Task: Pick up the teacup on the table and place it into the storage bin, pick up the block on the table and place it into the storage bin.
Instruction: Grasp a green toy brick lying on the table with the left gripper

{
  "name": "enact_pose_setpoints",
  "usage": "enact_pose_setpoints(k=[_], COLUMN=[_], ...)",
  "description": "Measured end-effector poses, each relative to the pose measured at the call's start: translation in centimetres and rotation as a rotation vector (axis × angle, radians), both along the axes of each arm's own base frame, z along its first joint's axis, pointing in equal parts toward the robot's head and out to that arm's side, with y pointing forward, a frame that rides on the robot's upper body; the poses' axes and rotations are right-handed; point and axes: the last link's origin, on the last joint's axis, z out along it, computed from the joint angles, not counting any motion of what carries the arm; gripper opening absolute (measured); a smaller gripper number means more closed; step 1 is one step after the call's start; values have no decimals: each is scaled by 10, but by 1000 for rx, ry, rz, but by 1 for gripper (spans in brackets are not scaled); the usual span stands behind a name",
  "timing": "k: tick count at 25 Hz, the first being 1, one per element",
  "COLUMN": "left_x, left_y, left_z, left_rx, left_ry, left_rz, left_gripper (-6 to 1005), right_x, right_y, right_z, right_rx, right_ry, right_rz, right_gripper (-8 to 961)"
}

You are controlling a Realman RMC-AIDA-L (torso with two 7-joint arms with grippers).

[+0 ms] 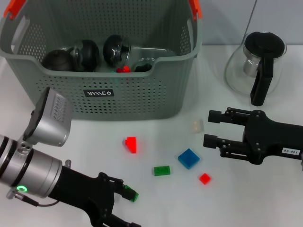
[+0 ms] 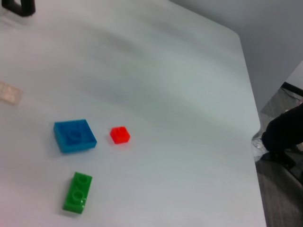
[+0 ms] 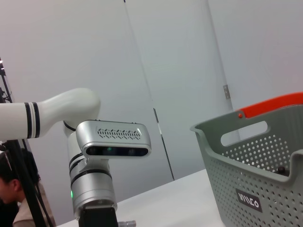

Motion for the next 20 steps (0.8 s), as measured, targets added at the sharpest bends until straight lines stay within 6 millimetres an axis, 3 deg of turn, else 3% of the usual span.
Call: enact_pose_setpoints(k=[20], left_x=[-8], left_y=[0], left_z=[-20], left_rx=[5], left_ry=[41], left_rz=[18], left_gripper=[885], right_x=[0], right_y=[1], right_z=[1], right_rx=[3], right_ry=[-4], right_rz=[2], right_gripper=[715])
